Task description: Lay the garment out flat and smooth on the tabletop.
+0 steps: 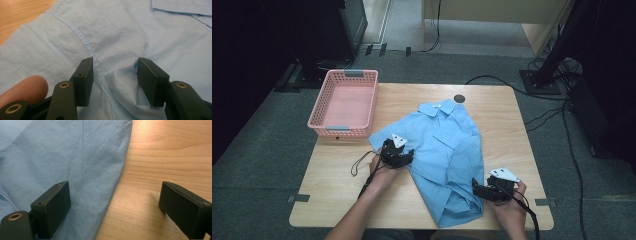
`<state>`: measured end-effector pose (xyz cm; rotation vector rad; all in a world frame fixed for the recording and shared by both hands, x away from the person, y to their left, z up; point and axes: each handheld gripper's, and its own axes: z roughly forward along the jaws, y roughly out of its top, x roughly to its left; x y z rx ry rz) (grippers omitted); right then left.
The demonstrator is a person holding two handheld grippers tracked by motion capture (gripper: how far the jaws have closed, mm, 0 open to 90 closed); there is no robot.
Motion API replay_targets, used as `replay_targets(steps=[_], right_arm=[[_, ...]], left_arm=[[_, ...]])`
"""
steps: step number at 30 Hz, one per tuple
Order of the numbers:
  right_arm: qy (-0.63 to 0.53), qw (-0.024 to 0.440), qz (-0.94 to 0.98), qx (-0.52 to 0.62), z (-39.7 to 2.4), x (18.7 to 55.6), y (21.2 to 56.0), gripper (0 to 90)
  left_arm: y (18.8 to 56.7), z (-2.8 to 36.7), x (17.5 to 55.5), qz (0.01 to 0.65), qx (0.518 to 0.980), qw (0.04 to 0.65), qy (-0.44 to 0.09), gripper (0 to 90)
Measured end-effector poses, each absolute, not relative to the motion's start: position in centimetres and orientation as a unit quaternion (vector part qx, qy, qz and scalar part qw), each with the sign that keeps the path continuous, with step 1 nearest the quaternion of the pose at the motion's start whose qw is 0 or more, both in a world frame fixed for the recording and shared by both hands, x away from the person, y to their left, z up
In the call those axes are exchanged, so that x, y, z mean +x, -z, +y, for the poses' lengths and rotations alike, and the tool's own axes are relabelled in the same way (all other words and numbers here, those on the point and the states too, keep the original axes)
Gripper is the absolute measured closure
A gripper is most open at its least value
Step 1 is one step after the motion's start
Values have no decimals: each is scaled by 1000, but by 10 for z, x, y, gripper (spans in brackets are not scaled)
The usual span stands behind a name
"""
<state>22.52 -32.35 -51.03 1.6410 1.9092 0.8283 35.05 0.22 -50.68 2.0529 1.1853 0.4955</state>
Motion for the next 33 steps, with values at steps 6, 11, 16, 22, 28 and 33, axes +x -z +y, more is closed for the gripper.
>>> replay_targets(steps=[6,11,16,22,28,33], right_arm=[[-302,245,694,606,-323,223,510,103],[-301,247,692,608,-322,222,510,103],[-300,245,692,609,-322,222,510,102],[-300,234,693,613,-325,223,503,106],[-313,249,694,598,-327,227,490,140],[-301,245,696,604,-329,238,482,144]], left_arm=[[510,-1,360,448,792,365,-195,472],[510,-1,369,452,792,362,-194,391],[511,-1,371,463,788,355,-197,303],[511,0,371,468,787,351,-196,229],[511,0,371,467,788,351,-195,221],[511,0,371,466,789,350,-195,221]])
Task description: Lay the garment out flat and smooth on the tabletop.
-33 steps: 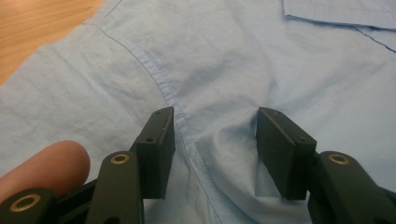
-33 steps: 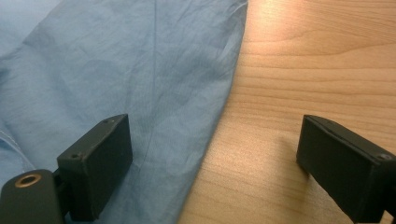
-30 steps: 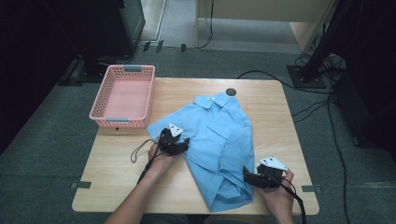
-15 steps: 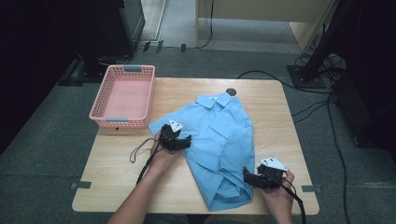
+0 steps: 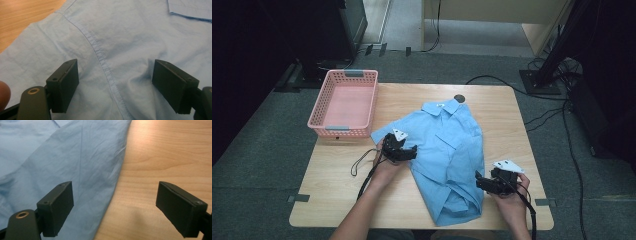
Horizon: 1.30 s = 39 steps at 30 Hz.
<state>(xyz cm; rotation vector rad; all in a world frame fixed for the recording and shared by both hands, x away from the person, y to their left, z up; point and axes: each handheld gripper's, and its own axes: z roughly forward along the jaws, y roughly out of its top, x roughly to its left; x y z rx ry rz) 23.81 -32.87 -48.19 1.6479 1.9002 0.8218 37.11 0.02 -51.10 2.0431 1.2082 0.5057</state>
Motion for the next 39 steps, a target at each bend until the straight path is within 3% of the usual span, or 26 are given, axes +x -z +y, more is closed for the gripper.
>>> replay_targets(steps=[7,16,27,31,39], right_arm=[[-309,230,693,610,-324,259,464,146],[-341,205,687,608,-321,280,451,227],[-327,209,700,599,-303,310,455,245],[-326,219,703,593,-294,321,456,307],[-311,222,733,563,-273,344,464,338]], left_arm=[[511,1,371,465,790,350,-194,216],[511,1,371,464,790,351,-194,216],[511,1,372,465,789,352,-193,216],[511,1,372,464,789,352,-193,216],[511,1,372,464,790,351,-193,216]])
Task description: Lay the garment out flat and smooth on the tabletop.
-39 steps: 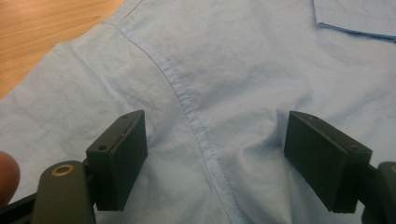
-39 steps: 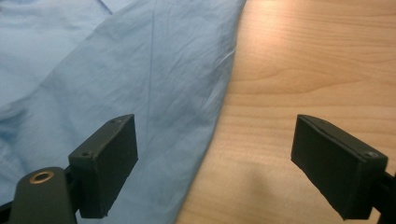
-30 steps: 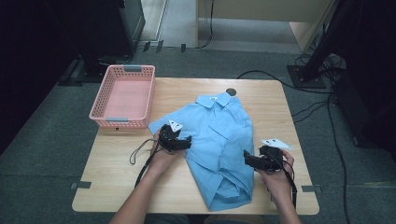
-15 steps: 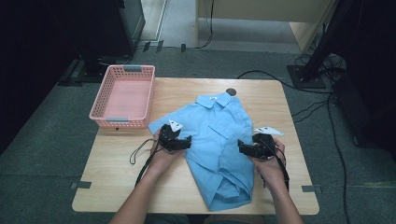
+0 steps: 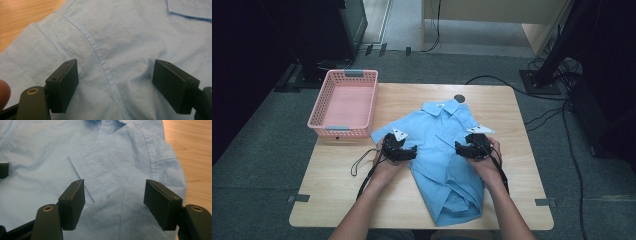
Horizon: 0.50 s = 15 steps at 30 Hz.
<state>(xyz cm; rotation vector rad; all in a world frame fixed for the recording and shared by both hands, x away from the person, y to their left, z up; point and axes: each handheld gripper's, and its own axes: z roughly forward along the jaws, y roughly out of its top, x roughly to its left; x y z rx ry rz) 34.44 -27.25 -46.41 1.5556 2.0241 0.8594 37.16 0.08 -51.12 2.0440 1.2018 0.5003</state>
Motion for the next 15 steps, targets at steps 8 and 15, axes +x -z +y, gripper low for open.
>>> replay_targets(steps=[8,15], right_arm=[[-310,206,735,567,-258,362,476,359],[-304,198,737,570,-246,376,481,349]], left_arm=[[511,1,372,464,790,351,-193,216],[511,1,372,465,789,352,-193,216]])
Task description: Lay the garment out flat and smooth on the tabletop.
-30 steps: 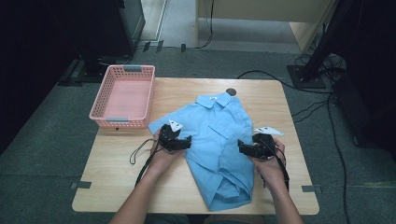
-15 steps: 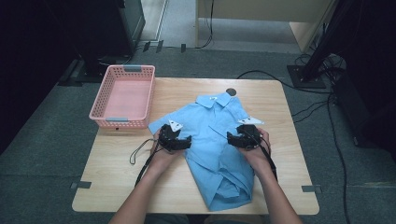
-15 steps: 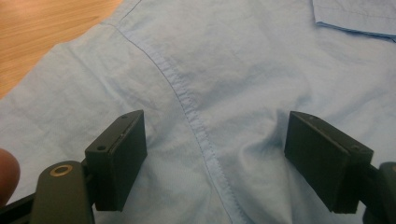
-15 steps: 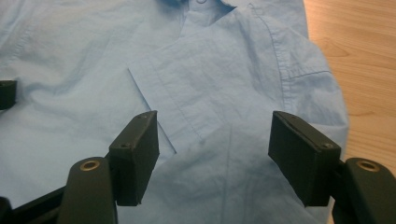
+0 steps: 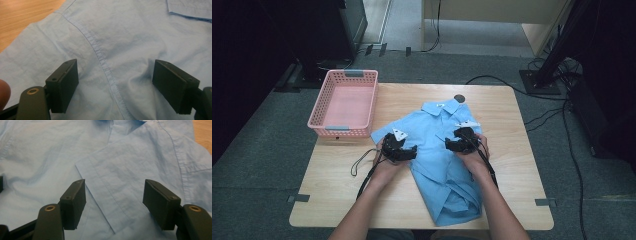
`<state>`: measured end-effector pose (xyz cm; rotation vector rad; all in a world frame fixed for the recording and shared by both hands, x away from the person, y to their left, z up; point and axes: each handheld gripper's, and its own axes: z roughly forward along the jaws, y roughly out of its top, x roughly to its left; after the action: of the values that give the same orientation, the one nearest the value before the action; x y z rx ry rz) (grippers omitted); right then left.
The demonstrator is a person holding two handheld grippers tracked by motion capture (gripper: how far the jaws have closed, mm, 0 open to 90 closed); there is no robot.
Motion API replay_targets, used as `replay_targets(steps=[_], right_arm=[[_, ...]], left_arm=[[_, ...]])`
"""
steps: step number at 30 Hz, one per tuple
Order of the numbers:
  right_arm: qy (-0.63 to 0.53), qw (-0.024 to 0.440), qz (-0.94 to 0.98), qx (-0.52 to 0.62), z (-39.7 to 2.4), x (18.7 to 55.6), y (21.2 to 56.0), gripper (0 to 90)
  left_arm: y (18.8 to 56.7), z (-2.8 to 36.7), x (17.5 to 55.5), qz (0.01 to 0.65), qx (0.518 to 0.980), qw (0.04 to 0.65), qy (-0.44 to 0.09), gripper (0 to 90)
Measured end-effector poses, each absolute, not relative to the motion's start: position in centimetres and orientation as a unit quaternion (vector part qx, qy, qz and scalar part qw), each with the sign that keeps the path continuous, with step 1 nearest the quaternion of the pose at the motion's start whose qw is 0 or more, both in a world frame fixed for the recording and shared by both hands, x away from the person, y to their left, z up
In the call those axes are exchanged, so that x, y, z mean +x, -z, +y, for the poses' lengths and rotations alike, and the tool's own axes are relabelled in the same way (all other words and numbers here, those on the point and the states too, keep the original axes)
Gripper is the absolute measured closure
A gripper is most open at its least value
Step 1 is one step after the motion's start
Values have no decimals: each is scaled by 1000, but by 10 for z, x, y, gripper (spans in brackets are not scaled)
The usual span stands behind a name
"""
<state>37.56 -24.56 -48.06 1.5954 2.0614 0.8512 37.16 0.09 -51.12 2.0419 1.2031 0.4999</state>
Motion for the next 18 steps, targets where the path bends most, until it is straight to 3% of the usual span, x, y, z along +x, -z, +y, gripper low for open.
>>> replay_targets(steps=[14,18], right_arm=[[-275,199,751,566,-224,397,501,250],[-282,203,751,562,-224,398,502,274]], left_arm=[[511,1,372,465,789,352,-193,216],[511,1,372,465,789,353,-192,216]])
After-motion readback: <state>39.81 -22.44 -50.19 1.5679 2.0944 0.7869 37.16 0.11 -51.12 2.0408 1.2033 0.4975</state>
